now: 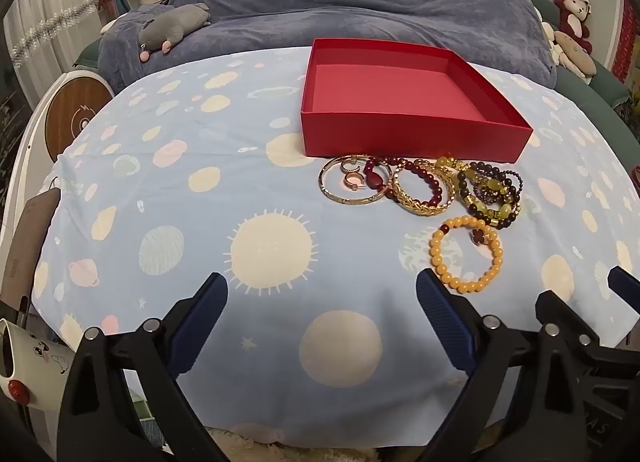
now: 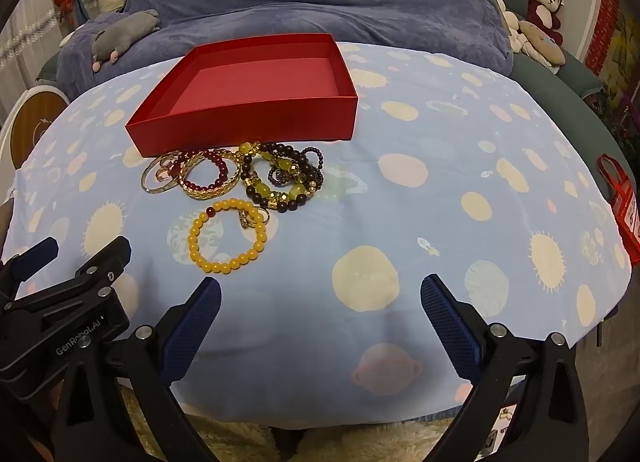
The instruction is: Organize jewelry
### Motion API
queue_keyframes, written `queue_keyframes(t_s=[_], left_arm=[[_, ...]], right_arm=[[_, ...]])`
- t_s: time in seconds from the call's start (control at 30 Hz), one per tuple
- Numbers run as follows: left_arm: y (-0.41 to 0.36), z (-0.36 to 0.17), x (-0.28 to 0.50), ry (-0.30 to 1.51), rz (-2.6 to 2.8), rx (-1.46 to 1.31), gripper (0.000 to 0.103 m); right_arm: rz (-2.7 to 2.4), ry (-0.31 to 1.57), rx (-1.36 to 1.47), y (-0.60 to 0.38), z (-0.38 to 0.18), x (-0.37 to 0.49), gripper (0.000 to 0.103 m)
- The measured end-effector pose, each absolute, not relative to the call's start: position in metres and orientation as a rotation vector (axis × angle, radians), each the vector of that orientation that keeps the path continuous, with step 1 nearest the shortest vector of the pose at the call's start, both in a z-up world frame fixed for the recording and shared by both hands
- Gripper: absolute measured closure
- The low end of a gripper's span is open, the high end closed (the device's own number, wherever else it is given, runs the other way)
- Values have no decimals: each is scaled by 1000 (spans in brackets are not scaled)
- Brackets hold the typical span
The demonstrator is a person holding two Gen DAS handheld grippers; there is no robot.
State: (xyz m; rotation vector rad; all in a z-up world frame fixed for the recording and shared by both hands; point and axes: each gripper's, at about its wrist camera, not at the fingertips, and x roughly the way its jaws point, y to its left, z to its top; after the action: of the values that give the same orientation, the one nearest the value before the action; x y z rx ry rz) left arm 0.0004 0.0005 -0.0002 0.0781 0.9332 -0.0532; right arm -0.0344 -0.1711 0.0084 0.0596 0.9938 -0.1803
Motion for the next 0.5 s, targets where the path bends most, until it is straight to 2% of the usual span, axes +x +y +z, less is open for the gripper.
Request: queue_keyframes(t_s=[0.5], left_arm=[[0, -3, 4, 942, -44, 63, 12]], right_arm=[[-178, 997, 63, -170, 7, -32, 7]])
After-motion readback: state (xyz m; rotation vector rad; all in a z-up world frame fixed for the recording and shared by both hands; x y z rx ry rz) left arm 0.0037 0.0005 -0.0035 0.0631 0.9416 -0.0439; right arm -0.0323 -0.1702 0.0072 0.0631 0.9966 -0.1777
